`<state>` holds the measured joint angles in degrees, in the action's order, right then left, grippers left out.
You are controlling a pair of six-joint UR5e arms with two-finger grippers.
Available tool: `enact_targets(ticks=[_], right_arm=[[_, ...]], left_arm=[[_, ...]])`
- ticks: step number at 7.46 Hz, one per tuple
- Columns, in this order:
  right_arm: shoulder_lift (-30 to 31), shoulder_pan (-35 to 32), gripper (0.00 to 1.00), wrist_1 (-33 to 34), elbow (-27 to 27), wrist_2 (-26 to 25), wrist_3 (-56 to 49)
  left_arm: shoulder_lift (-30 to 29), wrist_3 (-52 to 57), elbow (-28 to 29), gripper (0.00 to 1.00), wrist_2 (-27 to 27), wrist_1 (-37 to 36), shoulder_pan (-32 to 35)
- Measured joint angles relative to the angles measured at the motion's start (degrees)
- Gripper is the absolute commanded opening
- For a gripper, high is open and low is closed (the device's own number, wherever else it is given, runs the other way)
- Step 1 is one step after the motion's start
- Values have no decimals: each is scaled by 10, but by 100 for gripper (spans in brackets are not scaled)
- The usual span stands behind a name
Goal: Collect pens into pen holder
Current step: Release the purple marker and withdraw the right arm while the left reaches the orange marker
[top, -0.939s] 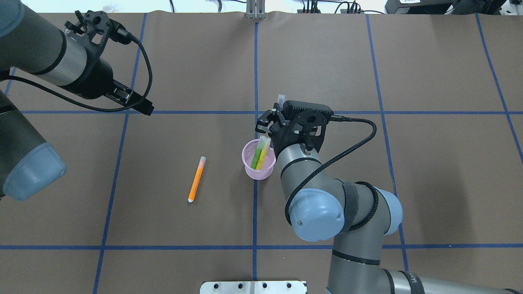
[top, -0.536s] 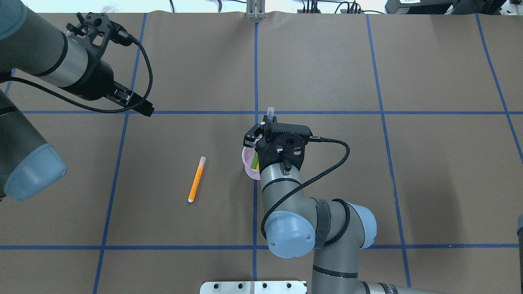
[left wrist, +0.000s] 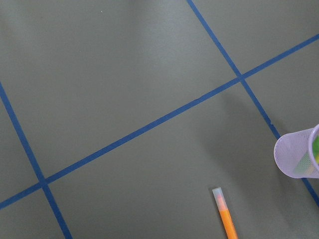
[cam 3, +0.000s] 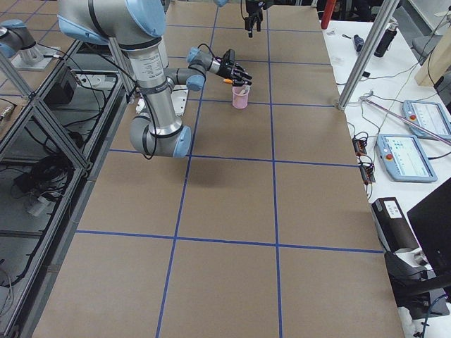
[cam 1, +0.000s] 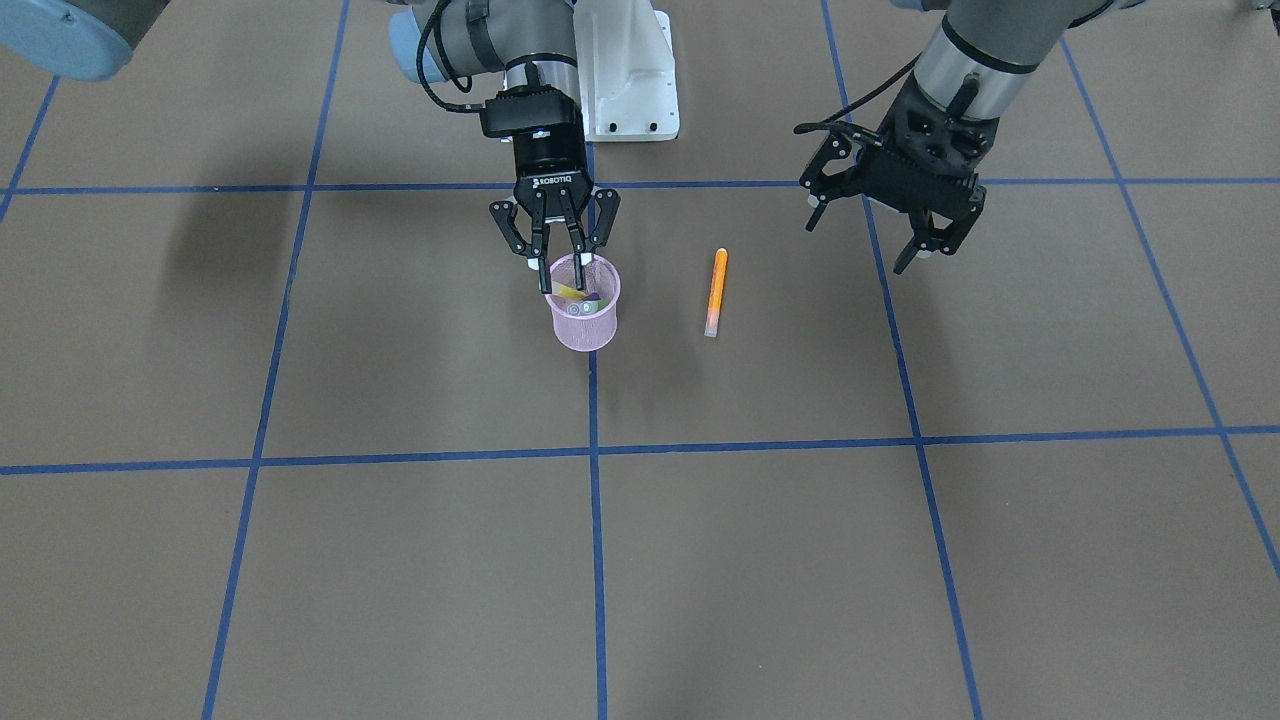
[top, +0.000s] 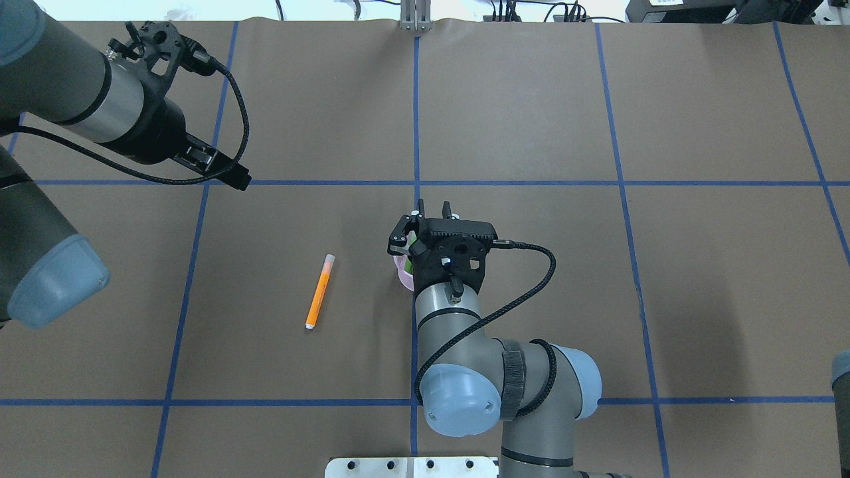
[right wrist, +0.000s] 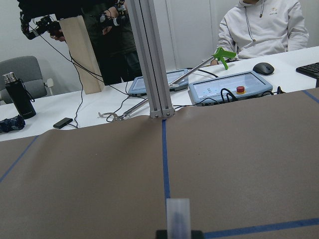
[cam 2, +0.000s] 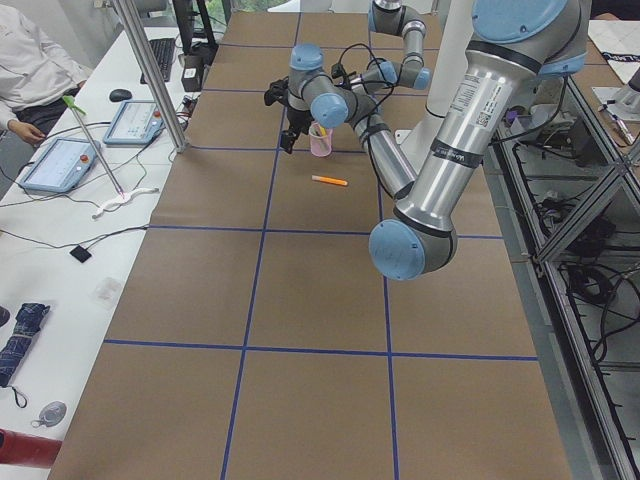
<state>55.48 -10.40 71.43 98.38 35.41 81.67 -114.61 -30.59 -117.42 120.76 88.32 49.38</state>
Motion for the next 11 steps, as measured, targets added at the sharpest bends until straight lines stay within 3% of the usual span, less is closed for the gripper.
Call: enact_targets(ticks=[2, 3, 5, 8, 11], right_arm=[[-3, -14, 100, 2, 26, 40, -4], [-3, -41, 100, 10, 43, 101, -6], [-1, -132, 100, 77, 66, 290, -14], [17, -303, 100, 149, 77, 590, -128], [64, -445, 100, 166, 76, 783, -314]], left_arm=[[0, -1, 2, 100, 0, 0, -5], [0, -12, 6, 100, -1, 0, -12], [-4, -97, 19, 100, -22, 6, -51], [-16, -238, 56, 100, -128, 20, -143], [-37, -261, 131, 99, -144, 56, -171]])
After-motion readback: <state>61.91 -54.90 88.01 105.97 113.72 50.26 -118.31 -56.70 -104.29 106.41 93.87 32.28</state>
